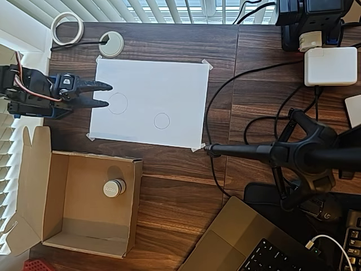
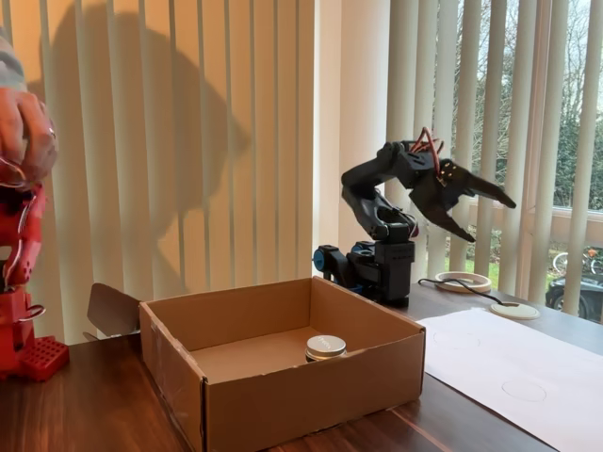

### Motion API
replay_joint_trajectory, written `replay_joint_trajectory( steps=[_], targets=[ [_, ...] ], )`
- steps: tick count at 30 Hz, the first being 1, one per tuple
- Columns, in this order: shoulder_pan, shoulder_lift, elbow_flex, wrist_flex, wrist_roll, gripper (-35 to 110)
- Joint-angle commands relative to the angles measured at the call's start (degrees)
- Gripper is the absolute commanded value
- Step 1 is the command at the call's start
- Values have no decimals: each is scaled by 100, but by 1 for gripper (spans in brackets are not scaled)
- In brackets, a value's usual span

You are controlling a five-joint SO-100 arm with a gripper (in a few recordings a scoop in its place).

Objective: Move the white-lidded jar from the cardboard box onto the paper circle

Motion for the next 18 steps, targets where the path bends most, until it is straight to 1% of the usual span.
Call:
replay_joint_trajectory(
  steps=[1, 6, 10, 14, 18],
  targets=[
    [888, -782, -984, -360, -1099, 36],
    [2074, -2232, -2092, -703, -2171, 36],
    [2927, -3472, -3103, -773, -2909, 36],
    [3639, -4755, -4096, -773, -3604, 36],
    [4140, -5766, -4693, -773, -4315, 37]
  ],
)
